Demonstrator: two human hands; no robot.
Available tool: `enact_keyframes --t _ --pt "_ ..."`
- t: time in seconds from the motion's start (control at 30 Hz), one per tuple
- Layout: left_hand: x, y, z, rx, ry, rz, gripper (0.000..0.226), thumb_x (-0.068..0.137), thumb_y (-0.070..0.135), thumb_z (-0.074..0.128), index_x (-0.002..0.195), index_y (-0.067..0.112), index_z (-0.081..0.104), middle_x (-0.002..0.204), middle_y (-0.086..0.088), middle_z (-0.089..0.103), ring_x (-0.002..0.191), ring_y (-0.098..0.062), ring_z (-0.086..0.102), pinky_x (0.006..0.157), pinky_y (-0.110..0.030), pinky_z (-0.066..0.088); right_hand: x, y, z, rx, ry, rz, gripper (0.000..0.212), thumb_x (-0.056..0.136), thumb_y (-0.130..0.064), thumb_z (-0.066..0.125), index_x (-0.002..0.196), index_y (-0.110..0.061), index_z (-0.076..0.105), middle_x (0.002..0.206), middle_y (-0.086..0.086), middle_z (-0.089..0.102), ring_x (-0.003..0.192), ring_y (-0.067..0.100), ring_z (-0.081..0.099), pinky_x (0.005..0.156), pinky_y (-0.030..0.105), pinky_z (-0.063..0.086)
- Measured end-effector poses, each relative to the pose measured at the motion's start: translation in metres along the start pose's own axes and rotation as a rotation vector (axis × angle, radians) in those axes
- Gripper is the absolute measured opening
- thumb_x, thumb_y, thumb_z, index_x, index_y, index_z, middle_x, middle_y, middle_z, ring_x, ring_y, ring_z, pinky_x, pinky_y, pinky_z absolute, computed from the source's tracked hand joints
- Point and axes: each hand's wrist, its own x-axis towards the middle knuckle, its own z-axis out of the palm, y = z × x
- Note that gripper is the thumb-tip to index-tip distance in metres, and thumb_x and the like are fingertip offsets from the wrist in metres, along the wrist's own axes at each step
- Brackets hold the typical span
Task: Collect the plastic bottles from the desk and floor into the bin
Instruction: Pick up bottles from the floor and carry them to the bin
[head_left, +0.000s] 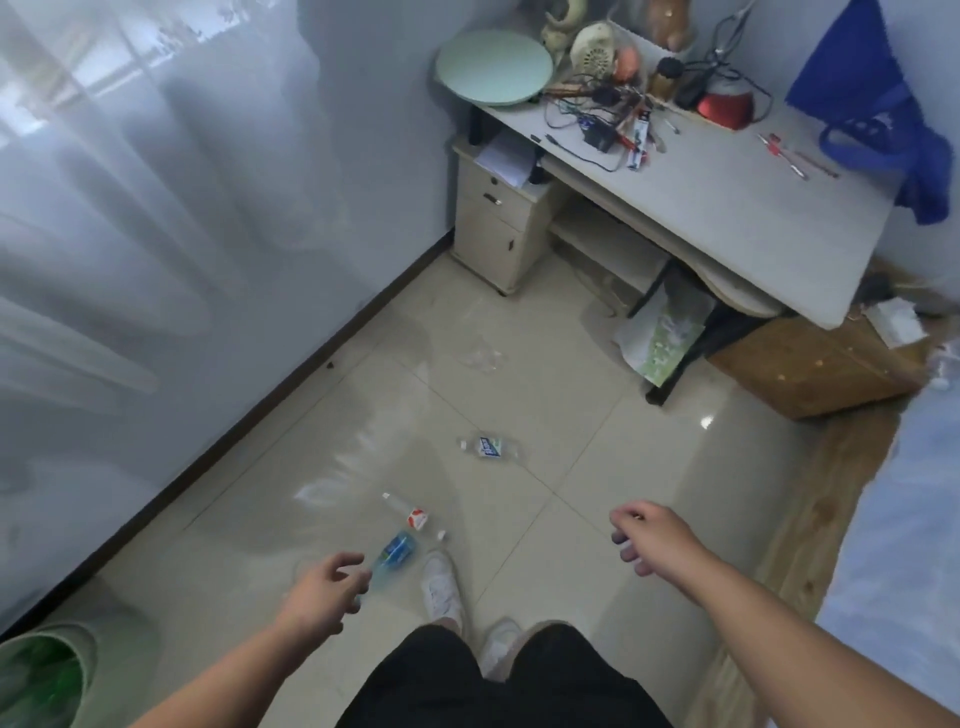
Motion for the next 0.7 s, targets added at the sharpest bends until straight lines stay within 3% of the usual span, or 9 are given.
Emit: enact_keyframes --t 0.27,0.37,0.5,0.6,0.7 --pt "0.039 0.037 0.003 -0.168 0.033 -0.118 0.029 0.096 0.025 0.063 0.125 0.022 0.060 0.106 -0.010 0.071 0.083 -0.022 0.064 0.062 -0.030 0.045 0.082 -0.080 0.018 -0.232 -0.155 -0.038 0.015 0.092 -0.021 0.058 0.096 -0.013 0.069 0.084 0.009 0.068 0.057 0.019 0.053 0.049 0.028 0.037" --pt "0.070 0.040 0.024 -0.279 0.060 -0.192 0.028 0.096 0.024 0.064 0.123 0.021 0.063 0.104 -0.010 0.072 0.080 -0.022 0.063 0.061 -0.029 0.044 0.143 -0.097 0.035 -0.336 -0.227 -0.061 0.013 0.092 -0.022 0.059 0.095 -0.015 0.069 0.084 0.009 0.069 0.057 0.019 0.054 0.048 0.027 0.037" --pt "0.133 0.036 0.071 -0.444 0.092 -0.217 0.026 0.095 0.029 0.066 0.120 0.027 0.064 0.104 -0.003 0.075 0.091 -0.022 0.072 0.068 -0.033 0.055 0.252 -0.106 0.067 -0.561 -0.304 -0.149 0.014 0.090 -0.021 0.061 0.092 -0.010 0.069 0.075 0.007 0.066 0.054 0.020 0.053 0.047 0.023 0.035" --pt "0.188 0.025 0.109 -0.504 0.083 -0.256 0.028 0.094 0.029 0.067 0.121 0.026 0.064 0.107 -0.005 0.073 0.094 -0.023 0.071 0.072 -0.034 0.054 0.329 -0.111 0.093 -0.727 -0.292 -0.236 0.014 0.090 -0.023 0.062 0.089 -0.012 0.071 0.083 0.011 0.071 0.070 0.025 0.061 0.055 0.023 0.039" --pt "0.248 0.002 0.143 -0.516 0.079 -0.312 0.031 0.094 0.031 0.066 0.124 0.024 0.063 0.110 -0.006 0.072 0.097 -0.024 0.070 0.075 -0.035 0.054 0.393 -0.104 0.127 -0.780 -0.298 -0.243 0.010 0.087 -0.028 0.063 0.086 -0.019 0.069 0.086 0.004 0.072 0.076 0.025 0.063 0.065 0.029 0.045"
